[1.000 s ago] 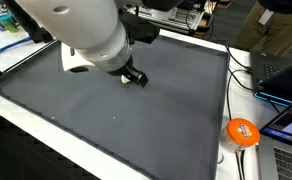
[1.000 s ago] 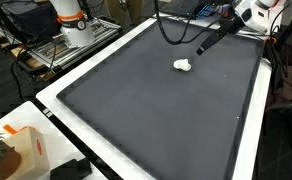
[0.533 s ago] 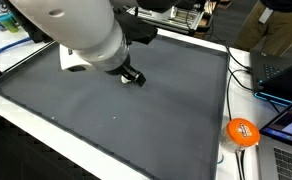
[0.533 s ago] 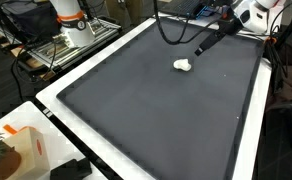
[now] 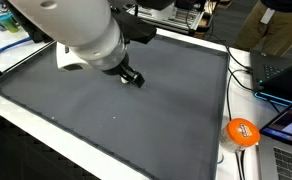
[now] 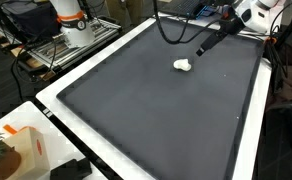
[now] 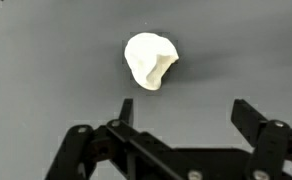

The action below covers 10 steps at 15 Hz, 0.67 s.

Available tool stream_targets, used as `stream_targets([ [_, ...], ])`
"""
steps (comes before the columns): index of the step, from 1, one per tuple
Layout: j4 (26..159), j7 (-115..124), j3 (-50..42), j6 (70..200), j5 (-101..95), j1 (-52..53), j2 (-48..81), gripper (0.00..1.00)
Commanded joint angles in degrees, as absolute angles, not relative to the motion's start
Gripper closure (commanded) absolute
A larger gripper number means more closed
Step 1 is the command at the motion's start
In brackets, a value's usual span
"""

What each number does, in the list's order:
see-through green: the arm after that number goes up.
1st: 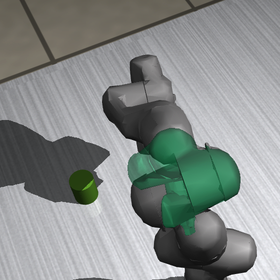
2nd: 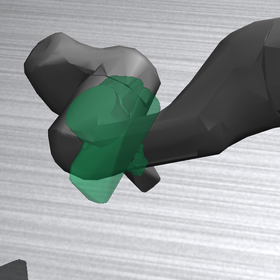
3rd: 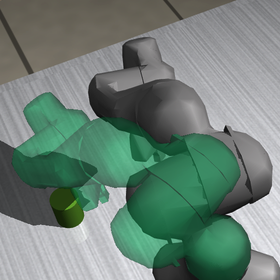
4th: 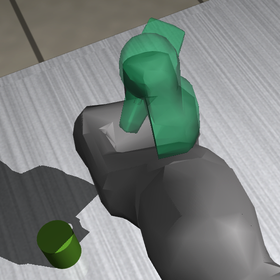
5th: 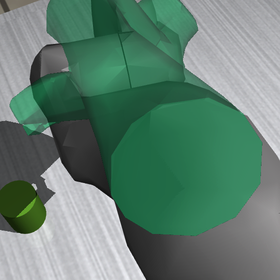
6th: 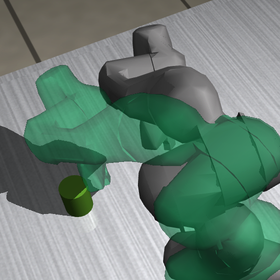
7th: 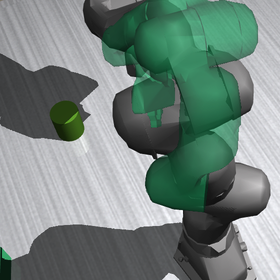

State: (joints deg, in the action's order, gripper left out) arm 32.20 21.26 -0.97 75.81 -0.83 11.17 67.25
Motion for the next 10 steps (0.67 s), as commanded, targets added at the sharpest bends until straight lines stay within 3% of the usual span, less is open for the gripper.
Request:
stream_targets([
  [1, 36.59, 23.03, 0.08, 81.50, 1.50, 9.83, 64.81, 0.00],
  [5, 40.05, 25.23, -0.20, 85.25, 2.85, 9.74, 62.07, 0.00],
  [10, 49.36, 22.89, -0.07, 79.67, 2.69, 9.59, 55.31, 0.00],
])
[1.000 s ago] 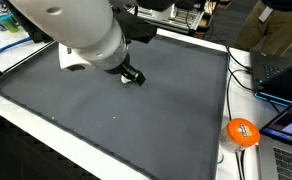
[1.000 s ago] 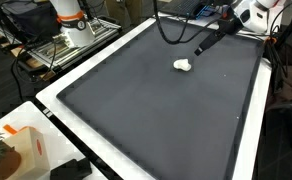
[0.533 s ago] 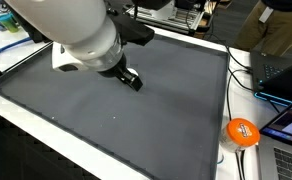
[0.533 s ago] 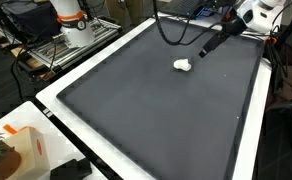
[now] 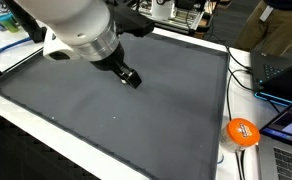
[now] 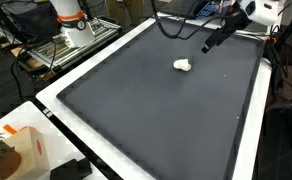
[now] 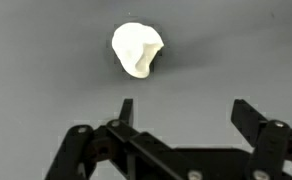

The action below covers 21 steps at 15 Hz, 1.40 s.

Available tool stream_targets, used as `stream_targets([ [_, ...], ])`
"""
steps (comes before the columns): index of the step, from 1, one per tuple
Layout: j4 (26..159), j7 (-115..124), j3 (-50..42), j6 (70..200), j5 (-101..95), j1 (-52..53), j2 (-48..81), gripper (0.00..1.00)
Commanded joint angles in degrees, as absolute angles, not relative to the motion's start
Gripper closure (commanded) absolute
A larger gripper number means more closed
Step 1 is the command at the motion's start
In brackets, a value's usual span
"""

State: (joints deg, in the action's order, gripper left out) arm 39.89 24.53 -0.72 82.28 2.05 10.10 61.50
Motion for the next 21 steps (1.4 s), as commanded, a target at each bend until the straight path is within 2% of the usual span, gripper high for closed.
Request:
stream_targets([
  [1, 52.17, 21.91, -0.03, 78.75, 2.57, 9.56, 53.54, 0.00],
  [4, 60.37, 18.77, -0.07, 78.84, 2.05, 9.65, 48.69, 0.00],
  [5, 51.54, 20.54, -0.50, 78.36, 2.04, 10.05, 54.07, 0.00],
  [11, 53.47, 20.93, -0.65, 80.68, 1.96, 10.31, 53.00, 0.00],
  [21, 80.12, 30.93, -2.75, 101.92, 0.44, 12.16, 39.67, 0.00],
])
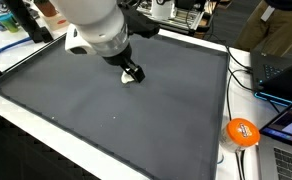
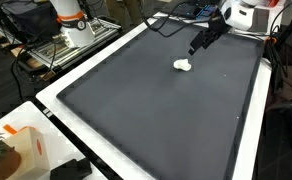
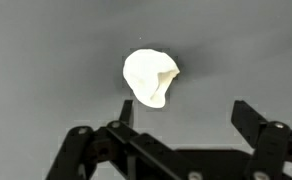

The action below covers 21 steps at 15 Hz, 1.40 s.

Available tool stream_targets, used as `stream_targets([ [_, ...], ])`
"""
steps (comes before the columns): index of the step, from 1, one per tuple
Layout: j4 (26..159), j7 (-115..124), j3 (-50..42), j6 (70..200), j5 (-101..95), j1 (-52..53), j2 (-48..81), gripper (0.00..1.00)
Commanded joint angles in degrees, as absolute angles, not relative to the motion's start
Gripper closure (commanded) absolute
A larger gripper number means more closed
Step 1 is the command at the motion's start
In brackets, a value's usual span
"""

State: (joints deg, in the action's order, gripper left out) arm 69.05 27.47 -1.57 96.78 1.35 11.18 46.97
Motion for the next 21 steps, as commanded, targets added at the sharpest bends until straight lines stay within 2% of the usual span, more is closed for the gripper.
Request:
stream_targets([
  [1, 82.60, 31.54, -2.87, 103.50, 0.09, 12.30, 38.02, 0.00],
  [5, 92.73, 30.51, -2.73, 107.39, -2.73, 12.46, 31.62, 0.00],
  [6, 84.09, 30.50, -1.99, 104.14, -1.26, 11.48, 36.86, 0.00],
  [13, 94.67, 30.17, -1.54, 112.70, -1.79, 11.59, 32.42, 0.00],
  [21, 119.69, 31.61, -2.91, 141.26, -4.93, 12.86, 20.08, 0.00],
])
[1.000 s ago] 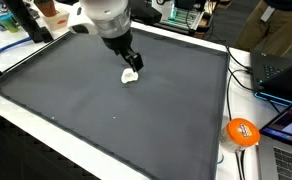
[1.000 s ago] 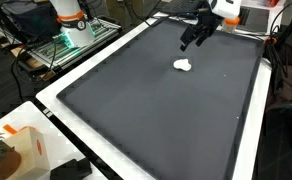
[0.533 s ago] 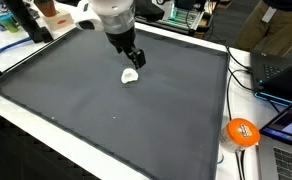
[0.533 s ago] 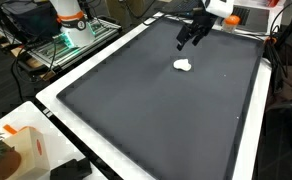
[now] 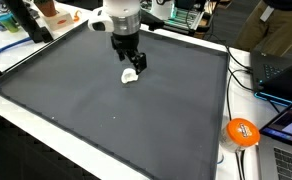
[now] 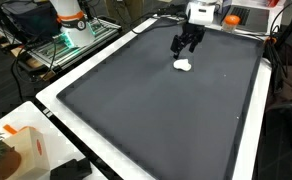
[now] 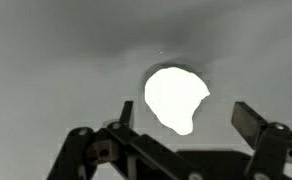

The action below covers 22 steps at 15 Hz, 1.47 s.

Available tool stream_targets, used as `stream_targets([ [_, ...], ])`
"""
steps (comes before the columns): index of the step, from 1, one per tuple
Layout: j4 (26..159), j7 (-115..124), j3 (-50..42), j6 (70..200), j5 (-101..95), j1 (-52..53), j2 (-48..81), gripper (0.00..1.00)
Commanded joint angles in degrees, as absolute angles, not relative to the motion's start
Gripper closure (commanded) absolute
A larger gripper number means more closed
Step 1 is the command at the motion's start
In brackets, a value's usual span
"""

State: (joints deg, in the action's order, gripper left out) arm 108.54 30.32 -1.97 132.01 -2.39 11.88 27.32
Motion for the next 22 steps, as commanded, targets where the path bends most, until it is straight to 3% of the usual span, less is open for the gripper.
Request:
stream_targets([
  [1, 122.70, 32.02, -3.38, 145.66, -6.66, 13.34, 18.69, 0.00],
  [2, 125.20, 32.77, -3.84, 149.72, -7.94, 13.63, 17.49, 0.00],
  [3, 117.50, 30.66, -2.50, 143.62, -5.14, 12.29, 22.37, 0.00],
  [10, 121.15, 32.77, -3.45, 148.59, -6.65, 13.16, 20.97, 0.00],
  [22, 141.71, 36.40, -16.59, 181.92, -23.95, 22.04, 13.39, 0.00],
])
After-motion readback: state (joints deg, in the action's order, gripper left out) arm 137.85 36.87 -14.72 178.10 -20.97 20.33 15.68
